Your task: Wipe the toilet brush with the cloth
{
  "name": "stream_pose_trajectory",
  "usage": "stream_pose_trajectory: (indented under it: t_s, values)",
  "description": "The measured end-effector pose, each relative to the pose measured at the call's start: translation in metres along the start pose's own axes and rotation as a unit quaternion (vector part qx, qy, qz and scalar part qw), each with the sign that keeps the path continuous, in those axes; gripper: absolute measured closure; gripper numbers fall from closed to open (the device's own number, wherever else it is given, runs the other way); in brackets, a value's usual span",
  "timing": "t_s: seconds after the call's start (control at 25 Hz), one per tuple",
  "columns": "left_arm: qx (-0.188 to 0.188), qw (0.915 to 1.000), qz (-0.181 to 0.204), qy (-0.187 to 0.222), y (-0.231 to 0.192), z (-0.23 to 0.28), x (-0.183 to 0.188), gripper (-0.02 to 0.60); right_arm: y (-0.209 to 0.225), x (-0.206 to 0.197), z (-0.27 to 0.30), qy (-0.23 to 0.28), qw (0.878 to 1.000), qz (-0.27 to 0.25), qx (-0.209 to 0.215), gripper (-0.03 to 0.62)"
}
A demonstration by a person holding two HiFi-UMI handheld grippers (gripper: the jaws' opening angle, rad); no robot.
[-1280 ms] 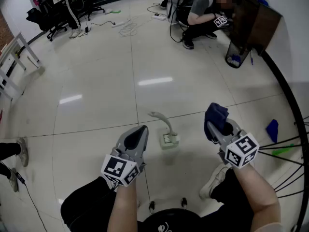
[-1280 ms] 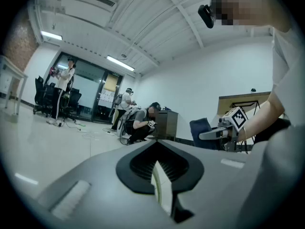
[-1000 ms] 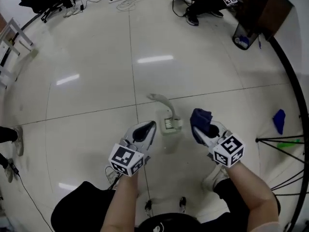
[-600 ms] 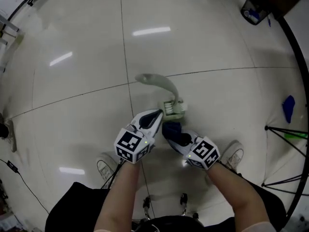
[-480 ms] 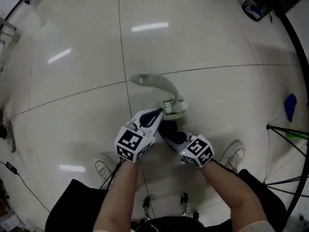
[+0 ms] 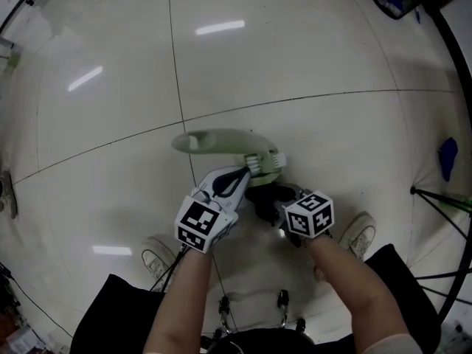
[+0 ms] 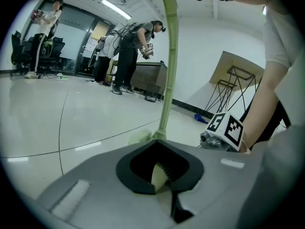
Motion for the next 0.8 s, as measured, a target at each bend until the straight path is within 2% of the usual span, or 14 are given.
stream_pose_trajectory:
  t_s: [0.24, 0.44, 0.52, 0.6, 0.68, 0.8]
  values:
    - [0.010, 0.9999, -0.009, 0.008, -0.003, 0.001, 0.001, 0.575, 0.041, 0.008, -0.032, -0.016, 0.999, -0.002, -0.046, 0.528]
    - [0.027, 0.9985, -0.044, 0.020, -0.001, 0.002, -0.001, 0.575, 0.089, 0.030, -0.067, 0.009, 0.992, 0.045, -0.120, 0.528]
    - [0.032, 0.9981, -0.050, 0.018, 0.000, 0.001, -0.001, 0.575, 0.104, 0.046, -0.073, 0.030, 0.989, 0.067, -0.131, 0.528]
    - [0.037, 0.9973, -0.061, 0.020, 0.002, 0.000, -0.002, 0.575, 0.109, 0.066, -0.067, 0.056, 0.988, 0.103, -0.100, 0.528]
    - [0.040, 0.9966, -0.067, 0.028, 0.002, 0.000, -0.001, 0.575, 0.108, 0.085, -0.050, 0.071, 0.986, 0.147, -0.042, 0.528]
    - [0.041, 0.9962, -0.068, 0.037, 0.001, 0.000, 0.000, 0.575, 0.103, 0.089, -0.018, 0.027, 0.978, 0.202, 0.045, 0.528]
Point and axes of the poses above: the fingertips, and each gripper's own axes: z forward along the fingers, y to its right, x out of its top, the point moved 5 cm from there along -z, backward along the fingers, and after that the axes turned 3 degrees about y, right-handed, at the moved point
